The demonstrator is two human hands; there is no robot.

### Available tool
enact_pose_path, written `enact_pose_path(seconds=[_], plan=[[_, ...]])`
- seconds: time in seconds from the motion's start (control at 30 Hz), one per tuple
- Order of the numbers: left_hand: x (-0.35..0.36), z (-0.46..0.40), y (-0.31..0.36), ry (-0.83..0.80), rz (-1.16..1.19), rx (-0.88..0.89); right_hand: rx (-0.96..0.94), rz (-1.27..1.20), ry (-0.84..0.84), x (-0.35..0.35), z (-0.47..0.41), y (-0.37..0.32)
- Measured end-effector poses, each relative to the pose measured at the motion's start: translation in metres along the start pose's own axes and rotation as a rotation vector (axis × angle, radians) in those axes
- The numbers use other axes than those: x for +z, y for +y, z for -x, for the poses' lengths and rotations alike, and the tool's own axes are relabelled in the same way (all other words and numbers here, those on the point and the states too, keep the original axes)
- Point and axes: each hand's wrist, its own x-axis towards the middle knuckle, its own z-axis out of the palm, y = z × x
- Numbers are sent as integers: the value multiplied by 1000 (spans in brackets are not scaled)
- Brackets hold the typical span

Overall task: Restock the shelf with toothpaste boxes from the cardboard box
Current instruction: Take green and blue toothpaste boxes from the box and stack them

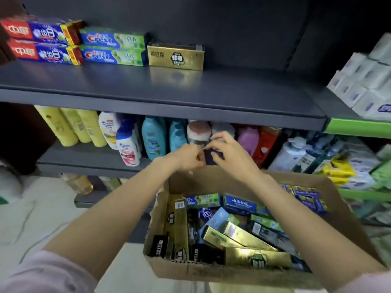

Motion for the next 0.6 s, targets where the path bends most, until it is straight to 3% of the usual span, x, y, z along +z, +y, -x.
enact_pose_path(seconds=[0.17, 0.4, 0.5, 0.6], plan=[[57, -25, -14, -80, 43, -78, 126, -8, -279, 48, 30, 43], [137, -68, -41, -204, -94, -185, 392, 98, -626, 122, 51, 106], [172, -83, -50, -265, -212, -206, 455, 141, -665, 152, 56, 126], [195, -87, -46, -189, -405, -195, 446, 247, -590, 169, 58, 129]])
